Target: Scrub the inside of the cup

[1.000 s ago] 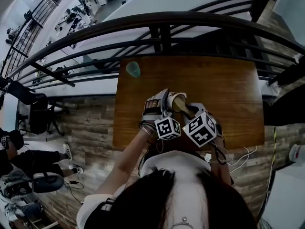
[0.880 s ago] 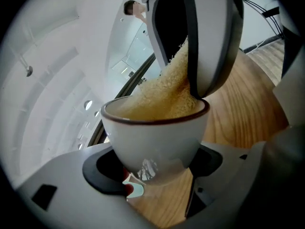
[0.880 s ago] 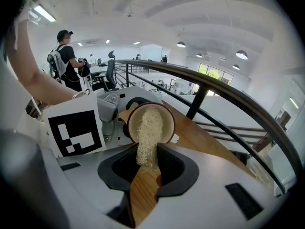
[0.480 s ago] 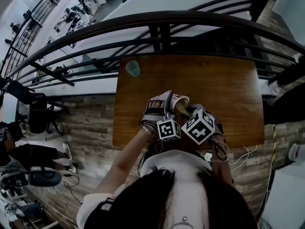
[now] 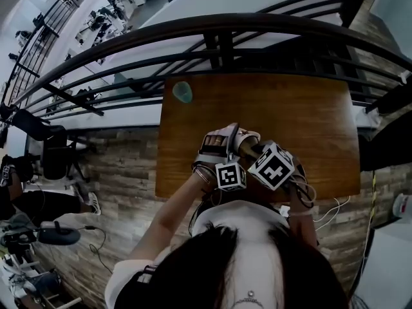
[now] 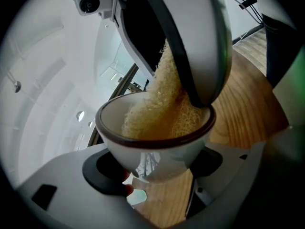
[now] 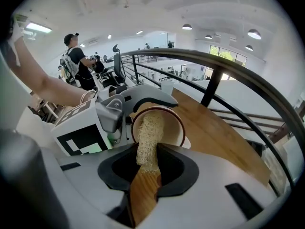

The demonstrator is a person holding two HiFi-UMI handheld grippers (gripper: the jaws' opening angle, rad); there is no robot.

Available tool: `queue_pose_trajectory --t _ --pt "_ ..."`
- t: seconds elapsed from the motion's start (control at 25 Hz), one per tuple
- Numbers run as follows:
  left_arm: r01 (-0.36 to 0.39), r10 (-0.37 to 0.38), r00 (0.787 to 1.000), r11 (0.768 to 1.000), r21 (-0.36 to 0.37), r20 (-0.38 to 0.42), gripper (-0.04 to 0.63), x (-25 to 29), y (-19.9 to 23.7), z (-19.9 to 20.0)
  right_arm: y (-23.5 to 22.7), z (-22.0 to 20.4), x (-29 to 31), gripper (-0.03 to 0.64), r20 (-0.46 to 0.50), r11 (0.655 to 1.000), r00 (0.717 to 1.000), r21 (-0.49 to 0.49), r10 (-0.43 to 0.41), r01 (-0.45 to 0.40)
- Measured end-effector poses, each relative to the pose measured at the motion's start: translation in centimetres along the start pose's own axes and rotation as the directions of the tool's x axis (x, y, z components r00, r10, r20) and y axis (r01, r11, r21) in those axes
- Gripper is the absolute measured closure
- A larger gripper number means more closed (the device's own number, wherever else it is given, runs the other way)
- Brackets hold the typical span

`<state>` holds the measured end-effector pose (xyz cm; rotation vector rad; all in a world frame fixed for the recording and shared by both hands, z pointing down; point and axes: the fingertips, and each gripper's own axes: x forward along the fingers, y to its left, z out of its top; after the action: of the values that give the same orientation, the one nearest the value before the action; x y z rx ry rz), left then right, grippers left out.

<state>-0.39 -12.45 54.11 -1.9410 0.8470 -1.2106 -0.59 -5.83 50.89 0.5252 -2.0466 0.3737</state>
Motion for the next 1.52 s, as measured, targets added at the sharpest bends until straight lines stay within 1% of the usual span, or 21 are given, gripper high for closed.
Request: queue_pose_trajectory --t 0.16,0.4,0.68,0.76,0.84,0.92,1.08,1.16,1.4,1.52 --pt "-0.001 0.001 1.0 1.0 -0.017 0.022 0.207 0.3 -0.5 0.2 0.1 0.3 0.2 0.508 0.044 0.997 0.998 0.06 0.042 -0.045" --pt "0.0 0.0 1.0 1.0 -0.012 0.011 0.207 -0.3 -0.2 0.2 0.6 0.8 0.0 0.512 0.12 0.984 0.988 0.134 0.101 -0.117" --pt "-0.008 0.008 1.0 1.0 -0.021 0.006 0.207 -0.7 -0.2 0.2 1.1 1.1 0.1 0.514 0.202 0.956 0.966 0.209 0.164 -0.206" --pt "-0.016 0.016 1.0 1.0 -0.007 0.01 0.207 -0.8 -0.1 0.2 1.2 1.3 0.0 0.515 0.224 0.946 0.959 0.232 0.176 -0.228" --pt "-0.012 0.013 1.0 1.0 -0.012 0.013 0.207 -0.7 -0.4 0.1 1.2 1.5 -0.1 0.516 0.244 0.936 0.952 0.25 0.186 -0.247" --pt "-0.017 0.018 1.0 1.0 -0.019 0.009 0.207 -0.6 -0.6 -0.1 1.2 1.7 -0.2 0.517 0.271 0.924 0.942 0.269 0.199 -0.273" --pt "-0.05 0.051 0.998 0.998 -0.038 0.034 0.207 -0.6 0.1 0.7 1.1 2.0 -0.6 0.52 0.336 0.893 0.914 0.304 0.226 -0.333" --pt "-0.052 0.053 0.998 0.997 -0.053 0.031 0.207 -0.9 0.4 0.9 1.1 2.2 -0.7 0.523 0.366 0.878 0.901 0.318 0.234 -0.357" --pt "-0.071 0.074 0.996 0.995 -0.072 0.04 0.207 -0.8 0.4 0.9 1.0 2.8 -1.1 0.529 0.448 0.834 0.861 0.357 0.242 -0.42" --pt "-0.077 0.08 0.996 0.994 -0.079 0.042 0.207 -0.6 0.6 0.9 0.6 3.1 -1.4 0.532 0.496 0.81 0.837 0.378 0.232 -0.449"
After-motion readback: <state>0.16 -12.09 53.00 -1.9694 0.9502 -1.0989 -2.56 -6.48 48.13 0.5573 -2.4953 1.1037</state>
